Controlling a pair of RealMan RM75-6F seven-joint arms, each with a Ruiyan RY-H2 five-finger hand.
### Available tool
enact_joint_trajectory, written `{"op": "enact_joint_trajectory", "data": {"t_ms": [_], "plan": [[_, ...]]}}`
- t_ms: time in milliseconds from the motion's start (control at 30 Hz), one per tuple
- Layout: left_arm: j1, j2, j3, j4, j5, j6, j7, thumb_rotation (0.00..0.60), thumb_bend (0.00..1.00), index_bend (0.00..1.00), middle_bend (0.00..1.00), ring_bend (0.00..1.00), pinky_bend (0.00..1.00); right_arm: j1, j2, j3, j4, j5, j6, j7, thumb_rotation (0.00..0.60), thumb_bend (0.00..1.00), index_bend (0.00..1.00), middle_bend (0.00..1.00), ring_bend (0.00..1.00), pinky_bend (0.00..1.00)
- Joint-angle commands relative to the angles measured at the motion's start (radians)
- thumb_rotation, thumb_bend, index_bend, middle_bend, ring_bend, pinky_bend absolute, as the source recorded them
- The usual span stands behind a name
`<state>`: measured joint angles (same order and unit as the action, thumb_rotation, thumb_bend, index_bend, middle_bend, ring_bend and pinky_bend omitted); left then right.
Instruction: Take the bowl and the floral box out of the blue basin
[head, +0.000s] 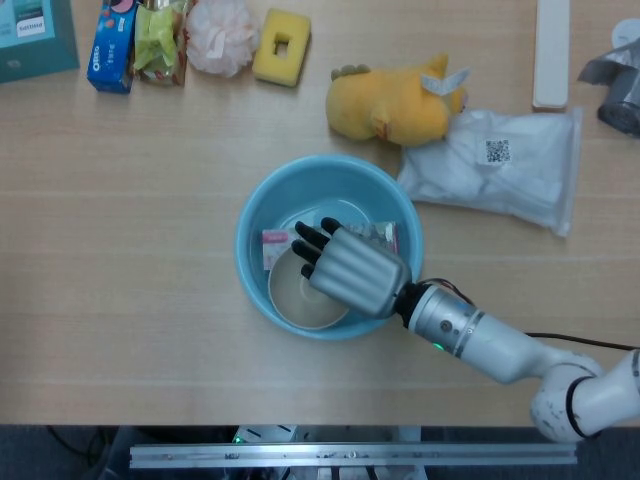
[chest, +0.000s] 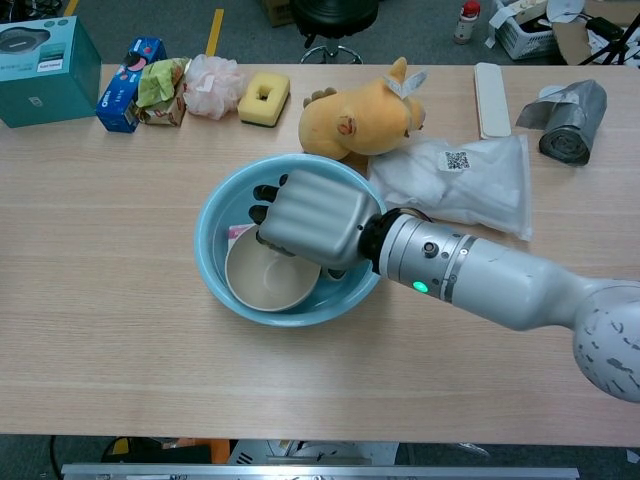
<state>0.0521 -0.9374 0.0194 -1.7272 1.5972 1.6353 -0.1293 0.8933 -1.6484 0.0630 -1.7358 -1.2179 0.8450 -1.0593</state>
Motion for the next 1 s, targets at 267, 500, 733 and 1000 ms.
{"op": "enact_joint_trajectory", "data": {"t_ms": [267,500,733,1000], "plan": [[0.002,0.0,-0.002,0.004,-0.003,0.001,-0.005,0.6,0.24,0.35,0.28,0.19,0.16,0.019,-0.012,-0.024,0.035,-0.022,0.015,0.023,0.6,0.18,0.57,0.3,0.17,0.35],[0.002,-0.002,-0.004,0.007,0.001,0.006,-0.011,0.6,0.24,0.35,0.28,0.19,0.16,0.022,-0.011,-0.036,0.052,-0.048,0.027,0.061,0.6,0.26,0.64,0.33,0.19,0.35],[0.003,-0.004,-0.008,0.012,-0.001,0.009,-0.016,0.6,0.24,0.36,0.28,0.19,0.16,0.025,-0.008,-0.045,0.062,-0.058,0.03,0.076,0.6,0.3,0.71,0.35,0.21,0.35],[0.007,-0.003,-0.009,0.018,-0.006,0.012,-0.026,0.6,0.24,0.36,0.28,0.19,0.16,0.027,-0.004,-0.039,0.06,-0.067,0.044,0.095,0.6,0.3,0.73,0.36,0.22,0.35]]}}
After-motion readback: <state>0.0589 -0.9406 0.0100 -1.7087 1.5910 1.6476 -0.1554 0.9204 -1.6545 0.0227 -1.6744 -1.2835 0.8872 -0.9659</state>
